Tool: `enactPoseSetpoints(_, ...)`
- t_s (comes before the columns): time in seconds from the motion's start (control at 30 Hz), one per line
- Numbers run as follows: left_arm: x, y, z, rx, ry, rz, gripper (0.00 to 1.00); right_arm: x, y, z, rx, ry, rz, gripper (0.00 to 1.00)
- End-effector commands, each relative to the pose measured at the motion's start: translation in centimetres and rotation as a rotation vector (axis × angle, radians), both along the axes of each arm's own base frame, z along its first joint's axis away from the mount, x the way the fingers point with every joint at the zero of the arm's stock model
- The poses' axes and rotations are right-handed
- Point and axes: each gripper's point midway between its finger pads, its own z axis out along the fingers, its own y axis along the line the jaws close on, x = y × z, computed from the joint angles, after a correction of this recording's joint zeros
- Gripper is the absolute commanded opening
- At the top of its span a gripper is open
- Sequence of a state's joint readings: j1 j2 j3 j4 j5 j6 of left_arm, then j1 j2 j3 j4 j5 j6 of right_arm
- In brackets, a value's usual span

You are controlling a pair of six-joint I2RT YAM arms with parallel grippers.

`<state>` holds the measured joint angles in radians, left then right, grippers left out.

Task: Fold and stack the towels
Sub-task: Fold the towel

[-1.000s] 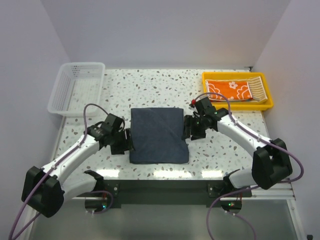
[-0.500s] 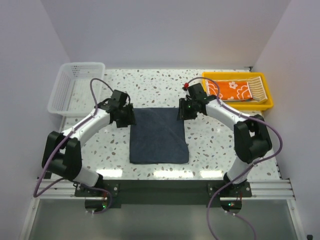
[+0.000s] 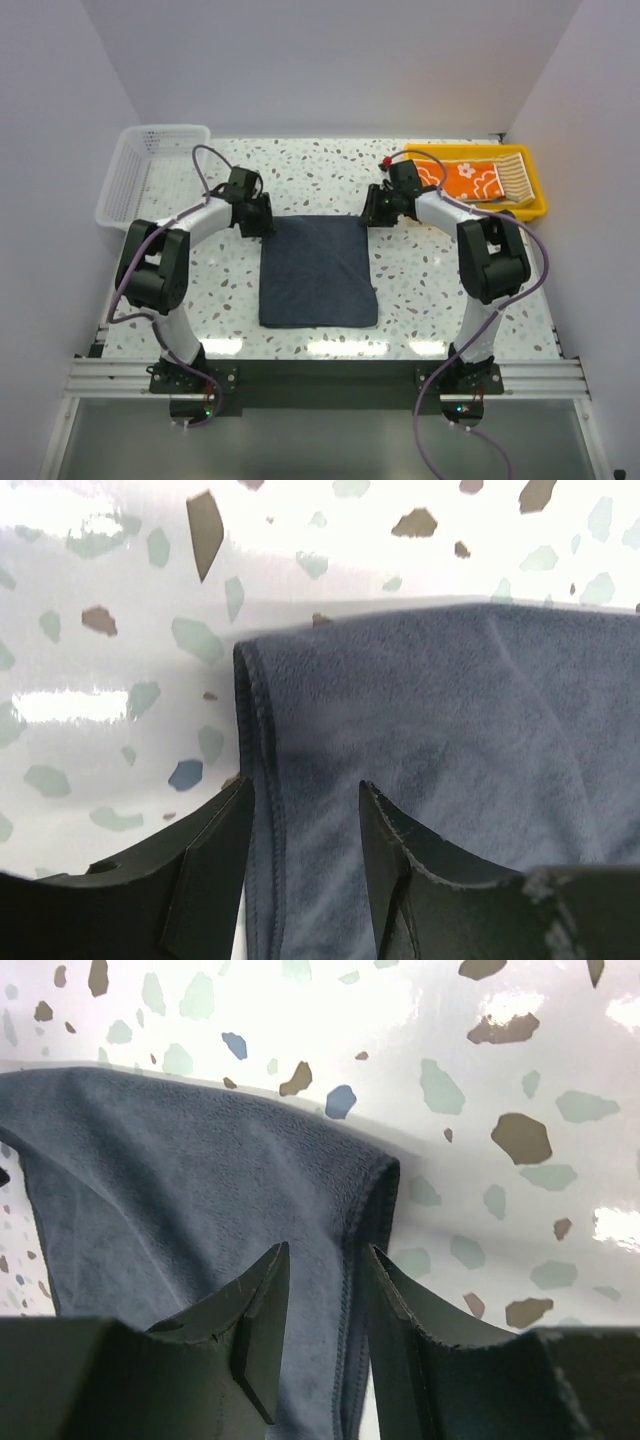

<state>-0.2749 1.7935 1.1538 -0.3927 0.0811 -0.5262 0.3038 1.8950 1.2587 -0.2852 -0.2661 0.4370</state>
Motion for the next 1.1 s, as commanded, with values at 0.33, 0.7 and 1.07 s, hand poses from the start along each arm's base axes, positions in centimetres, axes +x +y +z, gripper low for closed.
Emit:
enactPoseSetpoints(0.33,4.9,-0.3,1.1,-0.015,-0.115,-0.035,0.50,2.5,1.7,0.6,0.089,-0.041,-0.023,0.39)
enactPoseSetpoints(0.7,5.5,0.2,0.7,-0.016,-0.119,-0.051,0.47,2.9,1.7,0.0,0.092,-0.034,-0.028,0.35)
enactPoseSetpoints(1.07,5.9,0.4,1.2,-0.005,-0.134,-0.070,0.19,3.0,1.6,-0.5,0.091,-0.031,-0.036,0.17)
